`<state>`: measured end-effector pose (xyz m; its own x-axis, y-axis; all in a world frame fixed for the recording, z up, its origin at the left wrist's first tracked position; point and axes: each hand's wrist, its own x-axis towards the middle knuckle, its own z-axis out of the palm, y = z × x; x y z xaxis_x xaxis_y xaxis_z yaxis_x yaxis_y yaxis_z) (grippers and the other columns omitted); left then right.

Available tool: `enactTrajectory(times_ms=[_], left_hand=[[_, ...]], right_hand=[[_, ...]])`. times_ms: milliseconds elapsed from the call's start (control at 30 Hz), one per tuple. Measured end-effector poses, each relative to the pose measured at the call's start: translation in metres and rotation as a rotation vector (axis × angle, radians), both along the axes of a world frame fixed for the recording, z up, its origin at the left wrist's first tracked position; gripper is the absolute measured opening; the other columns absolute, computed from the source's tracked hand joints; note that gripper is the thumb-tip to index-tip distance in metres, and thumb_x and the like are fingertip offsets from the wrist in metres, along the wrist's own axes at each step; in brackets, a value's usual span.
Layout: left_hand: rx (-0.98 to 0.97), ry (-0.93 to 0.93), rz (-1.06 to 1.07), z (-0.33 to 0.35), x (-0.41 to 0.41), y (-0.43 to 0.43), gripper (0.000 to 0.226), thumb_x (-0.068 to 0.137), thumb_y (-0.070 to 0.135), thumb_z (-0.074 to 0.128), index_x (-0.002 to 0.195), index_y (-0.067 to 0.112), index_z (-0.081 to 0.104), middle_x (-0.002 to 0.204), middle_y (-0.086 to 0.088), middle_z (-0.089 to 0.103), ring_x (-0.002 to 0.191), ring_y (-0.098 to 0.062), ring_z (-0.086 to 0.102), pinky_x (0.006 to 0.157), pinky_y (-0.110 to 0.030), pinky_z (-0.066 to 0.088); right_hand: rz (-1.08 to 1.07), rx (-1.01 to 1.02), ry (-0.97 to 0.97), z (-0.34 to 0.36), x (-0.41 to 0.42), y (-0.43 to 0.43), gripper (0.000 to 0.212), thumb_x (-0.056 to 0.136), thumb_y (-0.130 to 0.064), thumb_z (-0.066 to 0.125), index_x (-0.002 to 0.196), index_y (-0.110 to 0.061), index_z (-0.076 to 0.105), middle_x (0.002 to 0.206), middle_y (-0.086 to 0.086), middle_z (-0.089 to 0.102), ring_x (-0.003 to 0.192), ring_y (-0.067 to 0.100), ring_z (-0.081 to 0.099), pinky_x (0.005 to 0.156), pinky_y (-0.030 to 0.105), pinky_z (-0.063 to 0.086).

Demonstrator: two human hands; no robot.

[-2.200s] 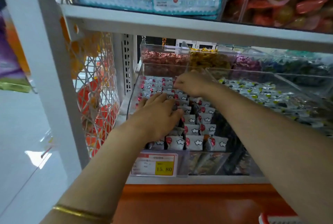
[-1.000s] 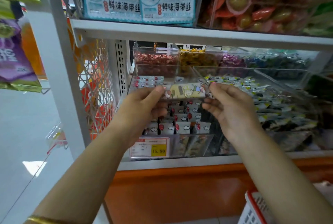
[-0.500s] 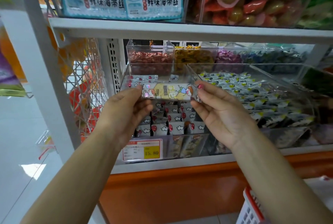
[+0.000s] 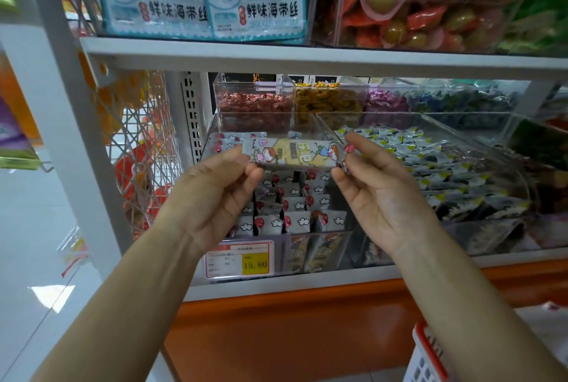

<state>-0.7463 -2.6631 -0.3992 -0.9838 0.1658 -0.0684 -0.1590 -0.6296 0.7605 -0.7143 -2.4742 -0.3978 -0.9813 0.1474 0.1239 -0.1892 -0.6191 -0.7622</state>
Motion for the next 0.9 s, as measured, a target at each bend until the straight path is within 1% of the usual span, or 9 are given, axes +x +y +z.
enactTrajectory(times_ms=[33,133,233,333,433,567,700,767,900], left_hand=[[-0.005,0.007,0.008,0.000,0.000,-0.001,0.029,0.090,-0.003,0.049,0.117,-0.003,0.058,0.096,-0.013,0.061,0.060,-0.007,0.063,0.053,-0.013,0.052],[-0.009,0.018,0.038,0.001,0.001,-0.003,0.019,0.088,-0.004,0.050,0.102,0.001,0.061,0.070,-0.005,0.062,0.056,-0.008,0.063,0.053,-0.015,0.052],[-0.038,0.000,0.032,0.000,0.002,-0.003,0.011,0.089,-0.002,0.051,0.087,0.003,0.060,0.066,-0.004,0.059,0.056,-0.008,0.061,0.054,-0.016,0.052],[-0.073,-0.009,0.033,0.000,0.002,-0.001,0.020,0.091,0.002,0.050,0.073,0.006,0.057,0.061,-0.002,0.056,0.051,-0.007,0.057,0.050,-0.016,0.050],[-0.134,0.053,-0.028,0.000,0.003,-0.001,0.016,0.092,0.004,0.048,0.092,0.005,0.064,0.071,-0.002,0.055,0.049,-0.004,0.050,0.044,-0.013,0.045],[-0.173,0.122,0.020,0.001,0.004,-0.002,0.032,0.092,-0.003,0.044,0.103,0.012,0.070,0.071,-0.002,0.060,0.049,-0.004,0.051,0.044,-0.012,0.045],[-0.194,0.167,-0.010,0.002,0.004,-0.001,0.036,0.089,-0.009,0.044,0.113,0.006,0.065,0.095,-0.014,0.065,0.061,-0.009,0.061,0.059,-0.016,0.052],[-0.218,0.205,-0.015,0.003,0.005,-0.001,0.033,0.085,-0.005,0.050,0.112,0.006,0.065,0.095,-0.013,0.065,0.065,-0.011,0.063,0.063,-0.018,0.052],[-0.457,0.341,0.051,0.001,0.011,0.000,0.024,0.075,0.016,0.064,0.099,0.015,0.068,0.084,-0.004,0.066,0.065,-0.009,0.062,0.060,-0.017,0.052]], right_hand=[[0.000,0.027,0.015,0.000,0.000,0.000,0.035,0.081,0.010,0.052,0.111,-0.005,0.062,0.079,0.003,0.063,0.067,0.009,0.066,0.063,0.019,0.055],[-0.009,0.111,0.038,0.000,0.000,0.001,0.041,0.081,0.016,0.050,0.113,-0.007,0.062,0.084,0.004,0.056,0.071,0.010,0.065,0.067,0.020,0.054],[-0.011,0.155,0.062,0.000,0.001,-0.001,0.047,0.079,0.019,0.050,0.114,-0.009,0.061,0.087,0.004,0.062,0.073,0.012,0.067,0.068,0.020,0.054],[-0.038,0.208,0.096,0.000,0.001,-0.003,0.046,0.079,0.020,0.050,0.108,-0.012,0.064,0.086,0.004,0.062,0.074,0.011,0.066,0.067,0.021,0.054],[-0.130,0.367,0.130,-0.001,0.002,-0.001,0.042,0.081,0.017,0.052,0.101,-0.017,0.067,0.082,0.000,0.062,0.076,0.011,0.064,0.067,0.020,0.053],[-0.271,0.576,0.143,-0.002,0.004,-0.001,0.027,0.085,0.005,0.058,0.085,-0.020,0.069,0.080,0.000,0.064,0.070,0.011,0.061,0.054,0.019,0.051],[-0.206,0.413,0.129,-0.001,0.003,-0.002,0.023,0.091,0.005,0.047,0.085,-0.009,0.065,0.086,0.015,0.064,0.064,0.018,0.067,0.056,0.025,0.055],[-0.175,0.370,0.126,0.000,0.002,-0.002,0.017,0.092,-0.002,0.049,0.082,-0.007,0.062,0.088,0.018,0.063,0.065,0.019,0.067,0.060,0.028,0.056],[-0.286,0.740,0.163,-0.008,0.001,-0.001,0.008,0.089,-0.008,0.059,0.086,-0.014,0.056,0.090,0.007,0.061,0.067,0.014,0.065,0.064,0.032,0.058]])
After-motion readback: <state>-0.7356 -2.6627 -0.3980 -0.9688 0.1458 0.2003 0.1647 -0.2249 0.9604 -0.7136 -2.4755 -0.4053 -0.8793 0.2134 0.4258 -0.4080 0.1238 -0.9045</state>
